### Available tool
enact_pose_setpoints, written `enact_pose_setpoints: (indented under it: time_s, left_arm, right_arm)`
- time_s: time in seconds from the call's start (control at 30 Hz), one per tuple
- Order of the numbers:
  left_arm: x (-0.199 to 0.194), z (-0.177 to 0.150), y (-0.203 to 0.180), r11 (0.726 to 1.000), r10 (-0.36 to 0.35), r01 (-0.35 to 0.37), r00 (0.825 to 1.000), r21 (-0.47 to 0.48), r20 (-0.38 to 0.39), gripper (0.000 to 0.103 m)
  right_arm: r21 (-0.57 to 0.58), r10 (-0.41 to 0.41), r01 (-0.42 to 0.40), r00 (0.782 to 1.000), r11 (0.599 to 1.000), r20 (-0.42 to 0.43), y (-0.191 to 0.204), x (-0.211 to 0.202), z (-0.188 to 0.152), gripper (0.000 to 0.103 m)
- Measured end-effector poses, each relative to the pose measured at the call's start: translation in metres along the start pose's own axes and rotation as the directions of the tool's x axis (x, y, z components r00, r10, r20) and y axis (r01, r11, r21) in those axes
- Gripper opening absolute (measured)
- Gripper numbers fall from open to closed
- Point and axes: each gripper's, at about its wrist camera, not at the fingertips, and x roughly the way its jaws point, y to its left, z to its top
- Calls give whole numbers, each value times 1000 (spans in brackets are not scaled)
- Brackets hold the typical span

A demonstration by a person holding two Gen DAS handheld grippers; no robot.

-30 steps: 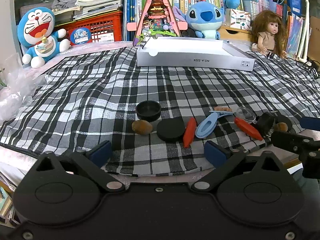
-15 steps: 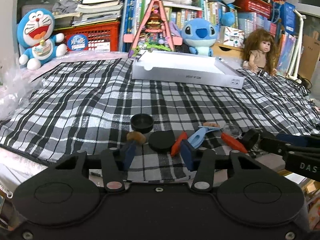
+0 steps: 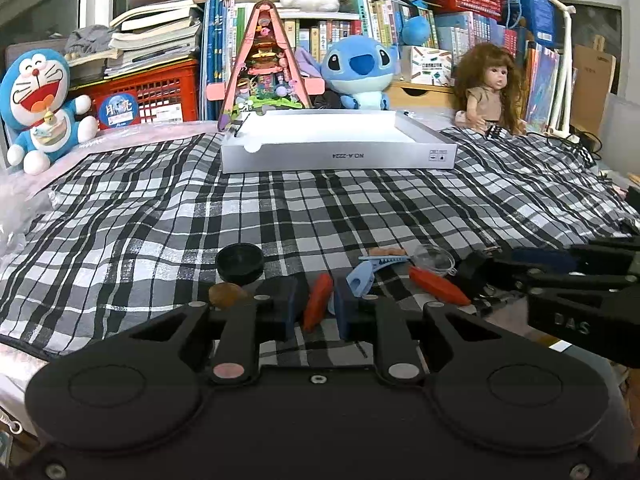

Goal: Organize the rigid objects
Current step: 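Move left tool toward orange stick while right tool approaches brown ball, then close left tool on orange stick while right tool closes on brown ball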

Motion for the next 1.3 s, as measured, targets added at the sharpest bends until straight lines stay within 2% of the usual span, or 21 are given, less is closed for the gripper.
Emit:
enact_pose_setpoints:
  time_s: [0.2,0.47,0.53,0.57,0.73,0.9,0.97,1.07,1.2,1.3]
  left_arm:
    - [-8,-5,-3,999,-20,21,1000,38,-9,17]
    - [0,-5,4,999,-39,38,999,-7,-31,16]
    - [3,-5,5,998,-52,51,998,-21,-30,17]
    - [5,-4,7,998,-58,57,998,-33,-32,18]
    - [11,-3,13,994,-79,77,996,-76,-27,18]
    - [15,-2,13,993,-93,91,996,-81,-15,19]
    - [16,-2,13,991,-107,106,994,-87,-11,31]
    - [17,-1,12,986,-131,130,991,-107,-2,43]
    - [19,0,6,992,-100,100,995,-76,5,43]
    - [18,-2,6,995,-75,75,997,-70,9,36]
  right_arm:
    - [-8,4,-3,1000,1000,10,2,-2,-1,24]
    - [-16,12,-12,1000,1000,18,3,-11,-4,23]
    - [-14,12,-12,1000,1000,15,3,-10,-5,25]
    - [-13,11,-11,1000,1000,13,3,-9,-5,31]
    - [0,7,-7,1000,1000,16,0,-12,-9,39]
    - [-10,17,-17,1000,1000,20,-1,-16,-15,39]
    - [-6,23,-23,1000,1000,15,-1,-14,-14,37]
    - [12,31,-32,999,999,15,-2,-10,-12,35]
    - [15,30,-31,999,999,14,-1,-8,-12,30]
    - [9,30,-30,999,1000,17,0,-7,-12,28]
